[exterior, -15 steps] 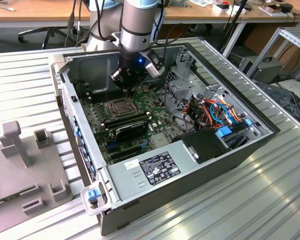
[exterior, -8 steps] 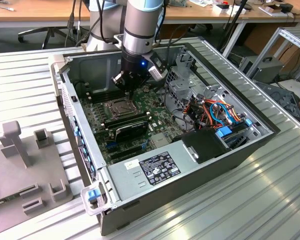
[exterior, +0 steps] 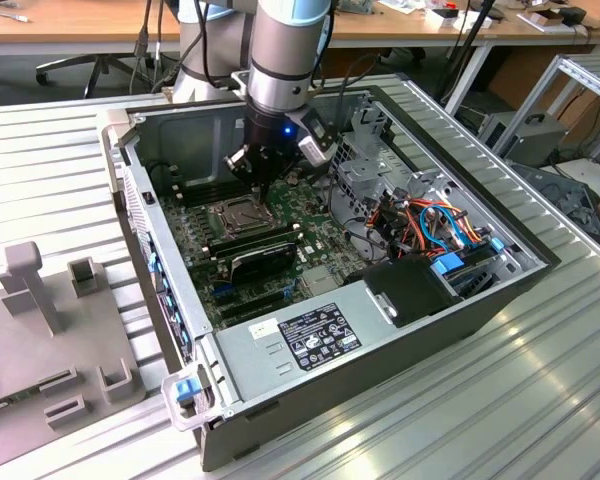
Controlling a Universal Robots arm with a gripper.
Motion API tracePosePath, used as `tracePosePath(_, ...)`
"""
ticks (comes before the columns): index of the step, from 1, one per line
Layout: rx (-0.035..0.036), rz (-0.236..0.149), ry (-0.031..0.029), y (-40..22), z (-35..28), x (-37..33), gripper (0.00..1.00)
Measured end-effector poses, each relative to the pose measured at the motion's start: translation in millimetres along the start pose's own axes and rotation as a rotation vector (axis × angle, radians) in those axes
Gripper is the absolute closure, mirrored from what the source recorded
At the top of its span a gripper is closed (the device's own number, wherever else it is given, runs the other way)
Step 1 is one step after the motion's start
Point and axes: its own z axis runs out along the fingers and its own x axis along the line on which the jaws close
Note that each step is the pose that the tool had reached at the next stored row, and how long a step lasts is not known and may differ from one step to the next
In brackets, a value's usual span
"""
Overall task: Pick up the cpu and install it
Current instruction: 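Install the second cpu locking lever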
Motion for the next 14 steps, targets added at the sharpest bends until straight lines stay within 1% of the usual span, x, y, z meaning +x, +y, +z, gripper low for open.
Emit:
tracePosePath(2,-0.0001,0.005,0.0001,-1.6,0.1,-0.7,0.89)
tracePosePath(7,-0.0001,0.005,0.0002,-10.7,-0.5,-1.3,0.89)
tracePosePath(10,0.0014,0.005,0.0004,-13.3,-4.7,-1.0,0.89)
tracePosePath(12,0.0035,0.006,0.0005,-15.2,-9.2,-0.9,0.89)
tracePosePath(14,0.0041,0.006,0.0005,-16.9,-10.3,-1.0,0.89)
